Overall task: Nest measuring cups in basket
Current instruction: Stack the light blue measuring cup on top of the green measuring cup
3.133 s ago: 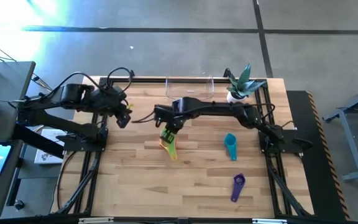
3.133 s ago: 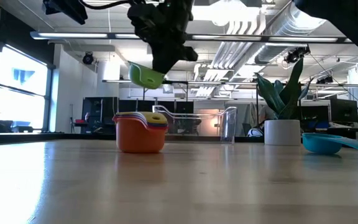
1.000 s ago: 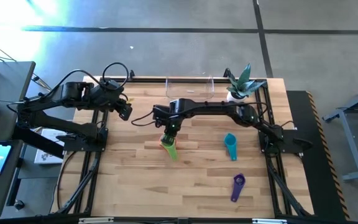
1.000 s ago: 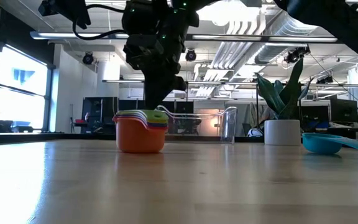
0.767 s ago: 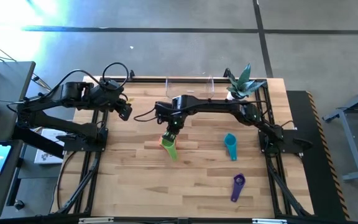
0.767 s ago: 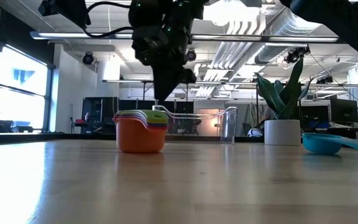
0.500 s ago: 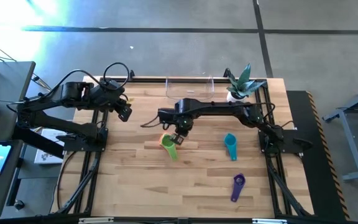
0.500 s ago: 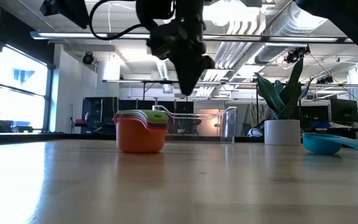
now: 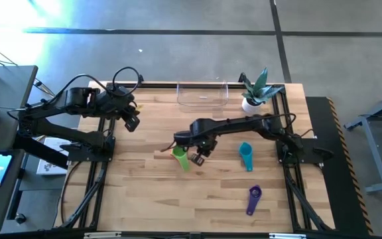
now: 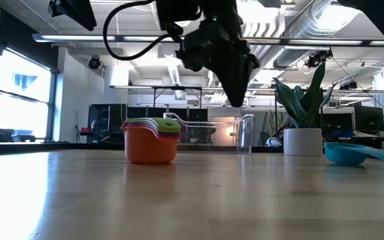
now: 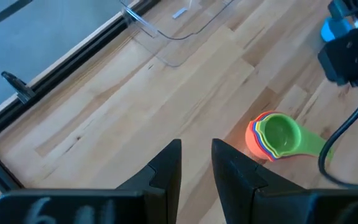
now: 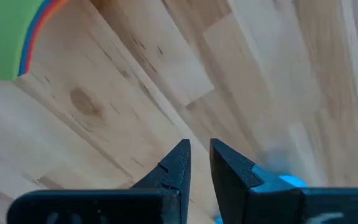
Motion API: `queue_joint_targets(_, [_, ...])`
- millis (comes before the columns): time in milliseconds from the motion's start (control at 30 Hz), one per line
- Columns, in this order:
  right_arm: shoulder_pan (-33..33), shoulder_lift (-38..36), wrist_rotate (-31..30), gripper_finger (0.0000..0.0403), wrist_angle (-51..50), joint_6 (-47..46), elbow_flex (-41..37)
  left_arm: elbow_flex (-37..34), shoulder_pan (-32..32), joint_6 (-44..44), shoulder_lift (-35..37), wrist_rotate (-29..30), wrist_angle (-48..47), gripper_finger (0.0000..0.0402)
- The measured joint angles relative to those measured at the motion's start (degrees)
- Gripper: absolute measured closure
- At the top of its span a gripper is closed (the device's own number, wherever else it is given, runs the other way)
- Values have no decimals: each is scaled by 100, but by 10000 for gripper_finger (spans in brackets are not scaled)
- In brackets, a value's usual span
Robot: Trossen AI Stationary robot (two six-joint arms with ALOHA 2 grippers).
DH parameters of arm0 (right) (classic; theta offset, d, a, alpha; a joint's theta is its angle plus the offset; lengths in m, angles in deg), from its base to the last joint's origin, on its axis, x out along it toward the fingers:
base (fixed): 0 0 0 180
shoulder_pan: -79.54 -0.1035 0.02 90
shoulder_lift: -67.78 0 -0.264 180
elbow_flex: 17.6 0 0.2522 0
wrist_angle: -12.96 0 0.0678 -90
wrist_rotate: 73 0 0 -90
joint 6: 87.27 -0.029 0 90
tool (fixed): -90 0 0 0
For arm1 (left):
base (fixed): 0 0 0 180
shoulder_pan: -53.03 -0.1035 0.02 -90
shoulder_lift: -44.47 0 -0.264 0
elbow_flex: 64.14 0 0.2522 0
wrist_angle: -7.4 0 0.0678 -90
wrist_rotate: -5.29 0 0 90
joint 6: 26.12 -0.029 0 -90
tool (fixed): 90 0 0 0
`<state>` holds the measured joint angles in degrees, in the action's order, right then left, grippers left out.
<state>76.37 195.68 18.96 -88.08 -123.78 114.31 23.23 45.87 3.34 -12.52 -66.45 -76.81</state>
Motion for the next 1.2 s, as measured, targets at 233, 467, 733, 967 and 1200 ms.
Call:
queue_joint_targets(233, [-110,-709,23,350,492,-934,-1142,0,0,-287,2,-29,-9,323])
queue_joint_targets(467, [-139,-2060,13,350,1598,-2043,-2940,0,2,-462,0,-37,-8,323])
queue_joint_targets(733, [-139,-3558,-87,350,2249,-3125,-4780,0,2,-420,0,-35,5,323])
queue_joint_targets(967, [-136,-4506,-365,350,2318,-3408,-5750,0,2,-289,0,27,37,323])
queue_joint_targets(1200, [-103,-4968,-513,322,2340,-3406,-6492,0,0,100,0,31,100,323])
